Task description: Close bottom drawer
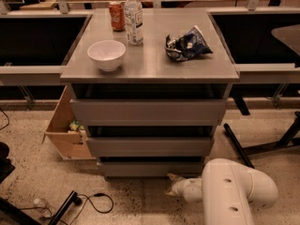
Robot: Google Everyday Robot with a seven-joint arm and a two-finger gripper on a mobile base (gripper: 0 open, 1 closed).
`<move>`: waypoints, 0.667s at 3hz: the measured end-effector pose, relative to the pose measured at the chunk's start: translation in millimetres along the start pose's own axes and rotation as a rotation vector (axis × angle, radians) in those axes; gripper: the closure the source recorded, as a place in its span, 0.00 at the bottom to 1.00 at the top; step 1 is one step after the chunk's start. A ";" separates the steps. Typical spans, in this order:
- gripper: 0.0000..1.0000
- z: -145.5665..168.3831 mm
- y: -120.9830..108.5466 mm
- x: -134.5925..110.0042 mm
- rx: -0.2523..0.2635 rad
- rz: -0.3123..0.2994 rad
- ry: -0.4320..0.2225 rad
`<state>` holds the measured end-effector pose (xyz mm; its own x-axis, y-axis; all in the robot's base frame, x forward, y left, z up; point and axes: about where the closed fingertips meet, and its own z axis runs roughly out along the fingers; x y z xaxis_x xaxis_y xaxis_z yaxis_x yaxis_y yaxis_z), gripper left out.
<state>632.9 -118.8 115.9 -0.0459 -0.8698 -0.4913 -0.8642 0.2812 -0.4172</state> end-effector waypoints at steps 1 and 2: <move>0.66 -31.0 -2.7 9.1 0.019 -0.038 0.010; 0.96 -104.2 -76.8 -16.0 0.153 -0.227 0.050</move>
Offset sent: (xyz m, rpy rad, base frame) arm -0.1768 -0.0614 0.1476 -0.3166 -0.0157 -0.0290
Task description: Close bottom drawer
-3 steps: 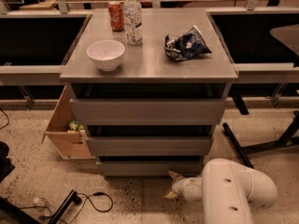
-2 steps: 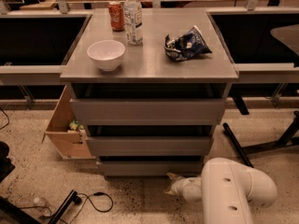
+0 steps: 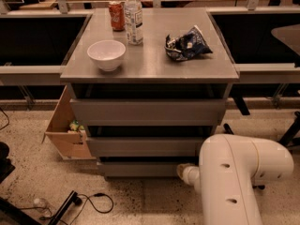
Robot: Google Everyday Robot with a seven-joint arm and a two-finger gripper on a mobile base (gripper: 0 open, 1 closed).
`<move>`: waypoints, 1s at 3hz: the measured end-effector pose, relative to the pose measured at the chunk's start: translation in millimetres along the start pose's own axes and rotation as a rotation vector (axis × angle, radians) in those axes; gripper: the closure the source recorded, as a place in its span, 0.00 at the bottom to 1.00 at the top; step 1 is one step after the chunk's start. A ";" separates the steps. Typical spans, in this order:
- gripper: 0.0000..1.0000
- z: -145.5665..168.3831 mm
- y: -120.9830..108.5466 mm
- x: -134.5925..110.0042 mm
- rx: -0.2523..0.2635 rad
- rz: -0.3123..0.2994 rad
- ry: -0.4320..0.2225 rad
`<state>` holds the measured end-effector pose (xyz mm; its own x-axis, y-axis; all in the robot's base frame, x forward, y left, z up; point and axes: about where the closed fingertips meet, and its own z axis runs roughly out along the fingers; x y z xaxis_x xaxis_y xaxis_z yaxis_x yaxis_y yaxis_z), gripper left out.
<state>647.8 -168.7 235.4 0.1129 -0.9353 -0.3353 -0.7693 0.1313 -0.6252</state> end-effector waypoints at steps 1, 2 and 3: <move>1.00 -55.4 -88.6 -60.0 0.190 -0.119 -0.003; 1.00 -55.4 -88.6 -60.0 0.190 -0.119 -0.003; 1.00 -54.6 -87.3 -61.4 0.183 -0.124 -0.005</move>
Offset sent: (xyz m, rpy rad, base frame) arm -0.2976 -0.0557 0.1954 -0.0635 -0.0379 -0.4115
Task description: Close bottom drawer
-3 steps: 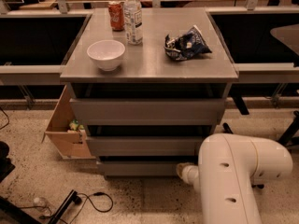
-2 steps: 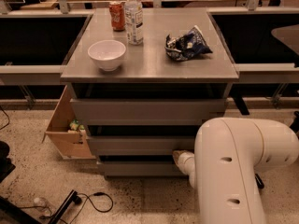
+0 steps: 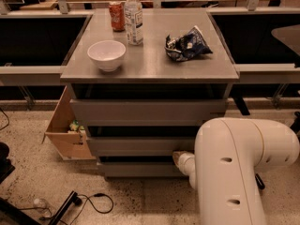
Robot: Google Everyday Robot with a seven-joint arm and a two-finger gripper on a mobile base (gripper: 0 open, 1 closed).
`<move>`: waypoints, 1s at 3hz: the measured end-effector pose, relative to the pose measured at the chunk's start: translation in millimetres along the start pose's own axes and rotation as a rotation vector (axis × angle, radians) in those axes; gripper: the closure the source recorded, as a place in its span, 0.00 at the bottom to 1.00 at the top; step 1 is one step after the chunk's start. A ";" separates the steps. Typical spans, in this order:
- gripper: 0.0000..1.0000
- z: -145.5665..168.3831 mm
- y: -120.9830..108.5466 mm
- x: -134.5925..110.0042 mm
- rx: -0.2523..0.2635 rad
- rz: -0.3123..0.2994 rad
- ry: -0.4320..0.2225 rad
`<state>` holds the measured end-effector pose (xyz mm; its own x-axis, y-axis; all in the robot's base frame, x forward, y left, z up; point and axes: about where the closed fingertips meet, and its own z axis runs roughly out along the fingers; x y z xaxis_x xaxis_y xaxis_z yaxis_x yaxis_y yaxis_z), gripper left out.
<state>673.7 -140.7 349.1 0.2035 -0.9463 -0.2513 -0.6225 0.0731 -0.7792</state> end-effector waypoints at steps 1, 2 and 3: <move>1.00 -20.0 14.5 6.3 -0.049 0.005 0.034; 1.00 -68.1 38.2 13.4 -0.114 0.007 0.096; 1.00 -116.2 59.0 18.8 -0.140 0.010 0.169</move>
Offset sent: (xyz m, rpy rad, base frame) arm -0.1584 -0.0629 0.0083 -0.1485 0.2378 -0.0930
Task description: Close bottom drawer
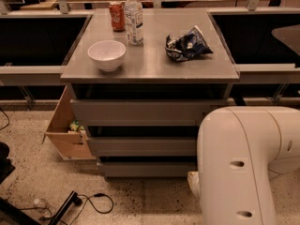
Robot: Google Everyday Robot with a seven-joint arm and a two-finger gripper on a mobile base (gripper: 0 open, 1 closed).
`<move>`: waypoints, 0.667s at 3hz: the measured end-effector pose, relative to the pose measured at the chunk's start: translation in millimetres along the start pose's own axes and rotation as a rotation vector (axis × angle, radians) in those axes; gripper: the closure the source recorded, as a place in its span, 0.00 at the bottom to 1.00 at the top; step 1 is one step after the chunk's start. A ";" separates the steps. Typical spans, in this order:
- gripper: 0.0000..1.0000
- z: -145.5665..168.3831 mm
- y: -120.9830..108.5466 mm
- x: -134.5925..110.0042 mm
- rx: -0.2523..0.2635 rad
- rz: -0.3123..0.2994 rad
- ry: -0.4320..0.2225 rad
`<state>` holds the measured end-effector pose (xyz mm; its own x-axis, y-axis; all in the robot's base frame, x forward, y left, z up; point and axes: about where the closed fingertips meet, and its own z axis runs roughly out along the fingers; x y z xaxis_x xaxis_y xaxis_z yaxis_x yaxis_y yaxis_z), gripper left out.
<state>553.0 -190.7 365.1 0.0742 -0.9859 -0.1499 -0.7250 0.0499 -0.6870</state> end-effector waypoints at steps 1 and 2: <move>1.00 -56.0 19.4 19.8 0.043 0.066 0.106; 1.00 -91.8 36.3 27.4 0.125 0.176 0.160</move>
Offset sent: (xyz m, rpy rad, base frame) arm -0.1018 -0.0673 0.1002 0.0646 -0.3997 -0.4476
